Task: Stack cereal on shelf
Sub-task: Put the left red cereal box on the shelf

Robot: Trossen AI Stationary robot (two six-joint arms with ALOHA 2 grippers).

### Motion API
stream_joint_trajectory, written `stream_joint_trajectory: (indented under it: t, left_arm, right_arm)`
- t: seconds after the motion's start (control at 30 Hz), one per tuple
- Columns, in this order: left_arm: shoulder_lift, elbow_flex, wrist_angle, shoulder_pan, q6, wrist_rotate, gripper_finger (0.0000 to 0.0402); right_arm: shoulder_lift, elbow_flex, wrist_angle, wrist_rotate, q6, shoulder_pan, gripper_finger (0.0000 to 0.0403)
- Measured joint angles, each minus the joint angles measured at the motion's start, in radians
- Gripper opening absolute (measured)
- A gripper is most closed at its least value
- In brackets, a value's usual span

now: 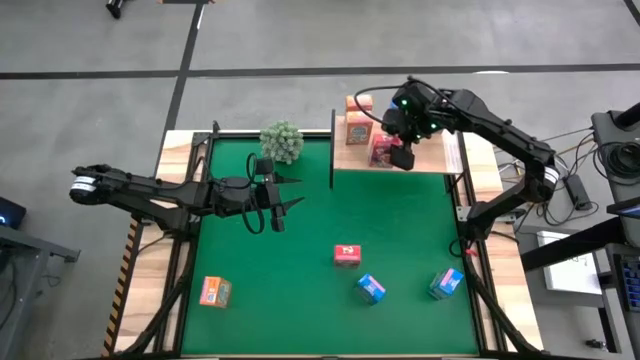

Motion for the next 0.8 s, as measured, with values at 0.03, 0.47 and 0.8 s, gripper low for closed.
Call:
stream_joint_trajectory:
  t: [0.03, 0.47, 0.8]
  left_arm:
    - [0.000, 0.000, 0.000, 0.000, 0.000, 0.000, 0.0190]
    - [0.000, 0.000, 0.000, 0.000, 0.000, 0.000, 0.0190]
    - [0.000, 0.000, -0.001, 0.000, 0.000, 0.000, 0.0190]
  right_arm:
    - [0.000, -0.006, 0.005, 0.000, -0.003, 0.000, 0.0276]
    - [0.001, -0.027, 0.021, 0.000, -0.009, 0.000, 0.0212]
    - [-0.008, -0.027, 0.020, 0.000, -0.008, 0.000, 0.0179]
